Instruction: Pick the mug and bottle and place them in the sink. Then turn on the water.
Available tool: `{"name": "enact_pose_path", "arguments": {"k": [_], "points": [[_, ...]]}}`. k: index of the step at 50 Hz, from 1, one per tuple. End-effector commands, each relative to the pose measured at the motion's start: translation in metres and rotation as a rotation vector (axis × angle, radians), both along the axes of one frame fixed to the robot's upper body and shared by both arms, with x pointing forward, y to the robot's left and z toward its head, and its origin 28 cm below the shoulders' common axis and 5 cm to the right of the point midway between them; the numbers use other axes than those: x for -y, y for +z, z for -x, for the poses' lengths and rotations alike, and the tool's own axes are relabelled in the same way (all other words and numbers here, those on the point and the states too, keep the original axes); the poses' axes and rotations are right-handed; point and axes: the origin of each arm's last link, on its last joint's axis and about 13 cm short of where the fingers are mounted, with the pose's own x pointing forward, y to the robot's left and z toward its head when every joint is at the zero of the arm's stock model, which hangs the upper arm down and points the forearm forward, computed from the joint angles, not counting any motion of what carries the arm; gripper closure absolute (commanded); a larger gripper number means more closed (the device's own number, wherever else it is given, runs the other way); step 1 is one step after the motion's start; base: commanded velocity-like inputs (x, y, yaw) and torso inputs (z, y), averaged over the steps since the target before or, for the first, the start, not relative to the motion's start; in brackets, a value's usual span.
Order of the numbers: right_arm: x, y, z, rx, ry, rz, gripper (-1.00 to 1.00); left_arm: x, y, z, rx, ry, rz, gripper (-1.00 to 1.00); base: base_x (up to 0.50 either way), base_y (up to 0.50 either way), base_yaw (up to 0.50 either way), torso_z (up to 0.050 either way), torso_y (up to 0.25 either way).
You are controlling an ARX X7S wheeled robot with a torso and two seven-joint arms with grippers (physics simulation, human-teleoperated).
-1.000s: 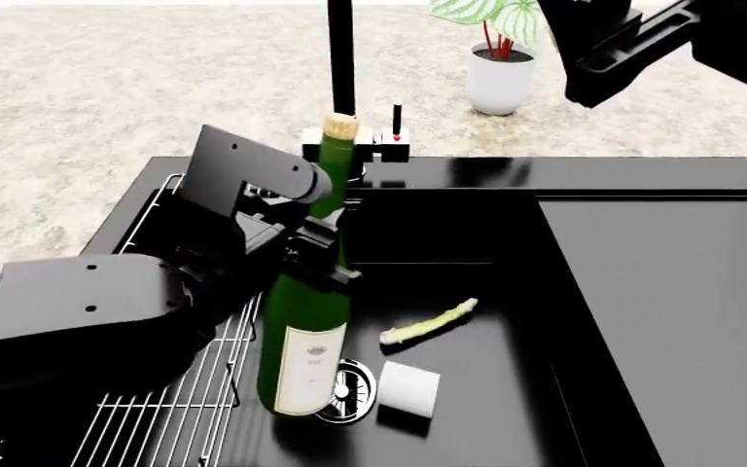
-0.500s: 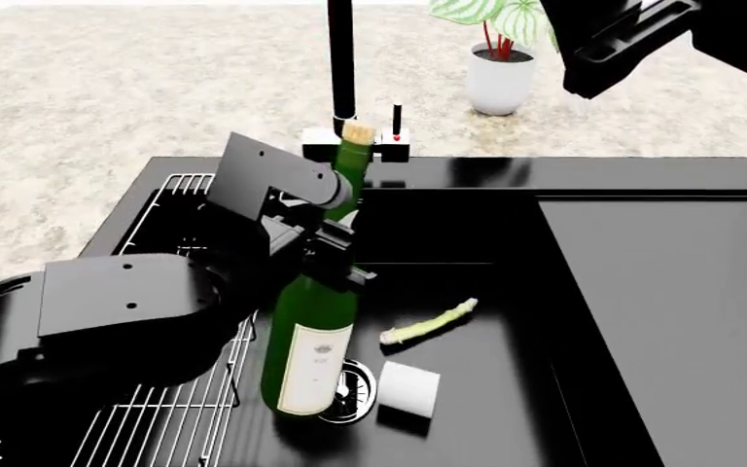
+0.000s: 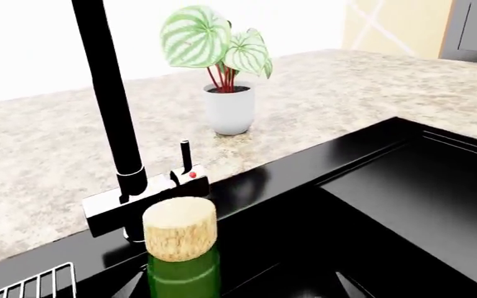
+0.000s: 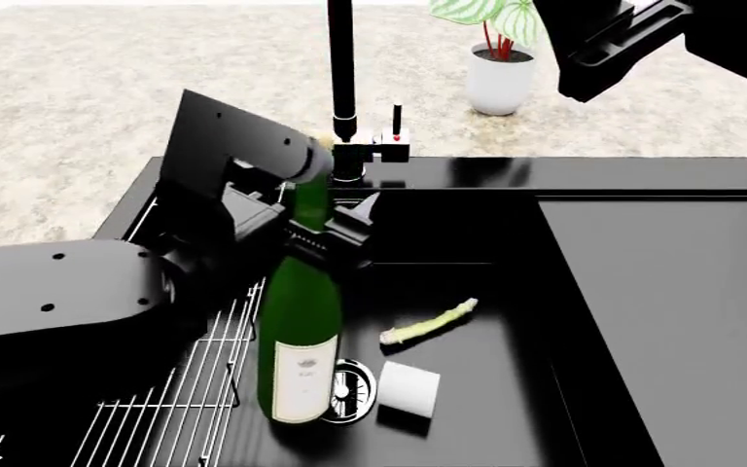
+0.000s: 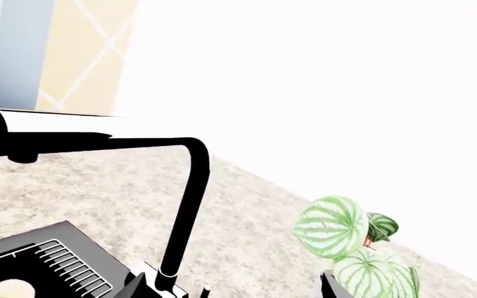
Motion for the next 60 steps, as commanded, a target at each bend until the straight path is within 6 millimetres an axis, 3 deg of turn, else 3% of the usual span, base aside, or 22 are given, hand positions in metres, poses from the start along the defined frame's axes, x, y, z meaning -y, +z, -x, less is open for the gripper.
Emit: {"name": "enact_pose_path", "arguments": {"k": [1, 20, 38, 44, 60], "points": [[0.000, 0.001, 0.000, -0.004, -0.006, 0.002, -1.00, -0.007, 0.029, 0.026, 0.089, -0.037, 0.040, -1.00, 0.00, 0.00, 0.00, 0.000, 0.000], [0.000, 0.000, -0.001, 0.000, -0.016, -0.001, -1.00, -0.018, 0.061, 0.058, 0.256, 0.050, 0.080, -1.00, 0.00, 0.00, 0.00, 0.000, 0.000], [-0.011, -0.008, -0.013, 0.021, -0.008, -0.046, -1.00, -0.058, 0.093, 0.091, 0.422, 0.250, 0.144, -1.00, 0.00, 0.00, 0.00, 0.000, 0.000], [-0.019, -0.021, -0.018, 0.023, -0.004, -0.085, -1.00, -0.067, 0.101, 0.094, 0.481, 0.348, 0.181, -1.00, 0.00, 0.00, 0.00, 0.000, 0.000], [-0.064, -0.074, -0.070, 0.077, -0.306, -0.184, -1.00, -0.067, 0.106, 0.096, 0.589, 0.463, 0.233, -1.00, 0.00, 0.00, 0.00, 0.000, 0.000]]}}
